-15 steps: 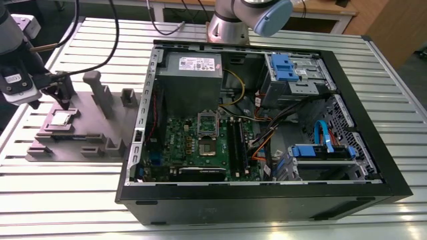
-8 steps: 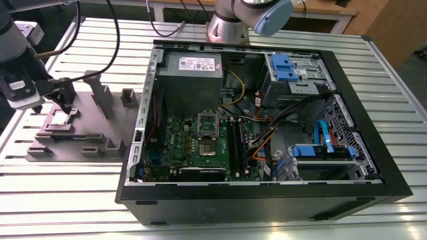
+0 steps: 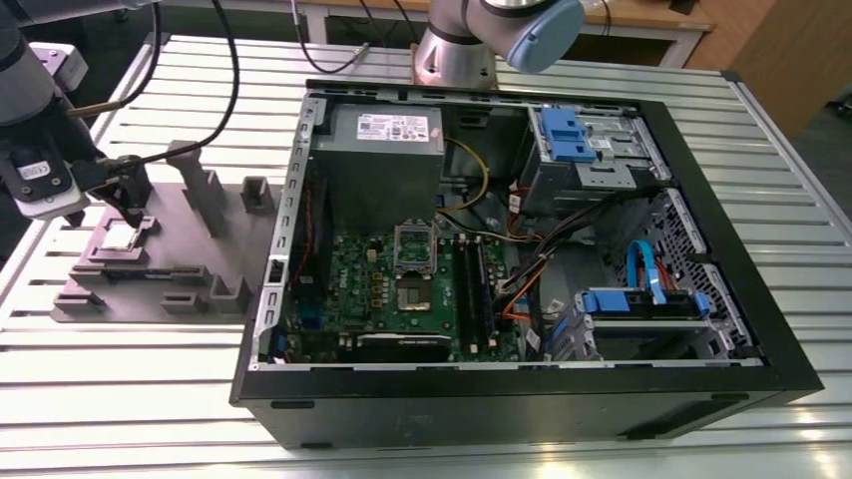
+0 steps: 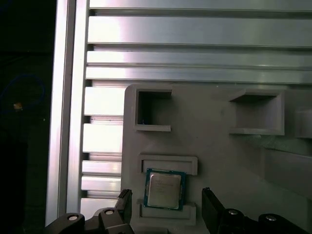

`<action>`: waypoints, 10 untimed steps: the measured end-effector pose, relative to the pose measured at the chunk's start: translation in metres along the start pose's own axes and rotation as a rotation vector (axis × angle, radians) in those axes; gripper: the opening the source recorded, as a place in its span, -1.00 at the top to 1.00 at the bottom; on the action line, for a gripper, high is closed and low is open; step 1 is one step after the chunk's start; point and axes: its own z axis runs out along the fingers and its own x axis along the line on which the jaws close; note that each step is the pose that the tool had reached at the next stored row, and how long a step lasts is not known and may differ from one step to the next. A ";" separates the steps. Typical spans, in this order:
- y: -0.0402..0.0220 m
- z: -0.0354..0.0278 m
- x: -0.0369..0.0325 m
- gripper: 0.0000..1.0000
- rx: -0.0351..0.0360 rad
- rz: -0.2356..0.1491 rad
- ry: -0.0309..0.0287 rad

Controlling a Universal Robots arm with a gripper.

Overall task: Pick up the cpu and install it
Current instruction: 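Pick up the cpu and move it towards the insertion slot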

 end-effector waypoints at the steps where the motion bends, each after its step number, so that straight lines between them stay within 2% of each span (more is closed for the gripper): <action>1: 0.0000 0.0001 0.0000 -0.36 0.0000 0.000 0.0000; 6: 0.0000 0.0018 -0.0001 -0.36 -0.0002 0.000 -0.0003; 10: -0.0004 0.0080 -0.0003 -0.36 -0.0002 0.012 -0.0008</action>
